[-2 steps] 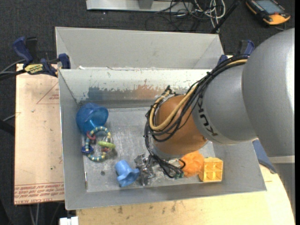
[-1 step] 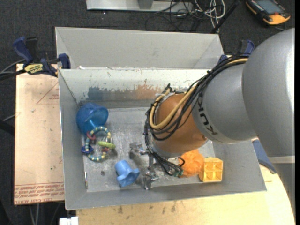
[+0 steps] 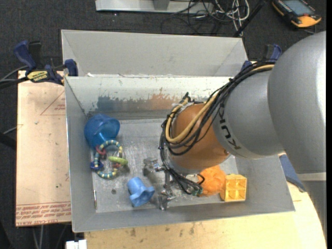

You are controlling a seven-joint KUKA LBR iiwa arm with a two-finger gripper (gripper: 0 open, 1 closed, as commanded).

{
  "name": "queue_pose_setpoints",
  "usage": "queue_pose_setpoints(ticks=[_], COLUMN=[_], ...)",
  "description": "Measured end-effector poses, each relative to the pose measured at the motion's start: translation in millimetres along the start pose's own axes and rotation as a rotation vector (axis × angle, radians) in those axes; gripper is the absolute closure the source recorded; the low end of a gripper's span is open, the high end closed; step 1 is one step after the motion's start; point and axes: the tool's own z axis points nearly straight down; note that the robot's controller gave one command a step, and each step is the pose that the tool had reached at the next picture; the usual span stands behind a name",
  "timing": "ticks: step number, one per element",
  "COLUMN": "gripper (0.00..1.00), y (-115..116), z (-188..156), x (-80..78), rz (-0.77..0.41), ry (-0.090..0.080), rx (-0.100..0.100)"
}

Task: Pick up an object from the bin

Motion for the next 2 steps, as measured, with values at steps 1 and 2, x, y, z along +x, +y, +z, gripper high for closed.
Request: queue_pose_setpoints(ticks=[1, 2], gripper=[0.0, 0.0], y=[13.1, 45.4], z=[0.1, -0.3], x=[-7.0, -15.3], rz=[-0.057, -0.312], ry=[0.004, -0.001], rx=[0.004, 0.001])
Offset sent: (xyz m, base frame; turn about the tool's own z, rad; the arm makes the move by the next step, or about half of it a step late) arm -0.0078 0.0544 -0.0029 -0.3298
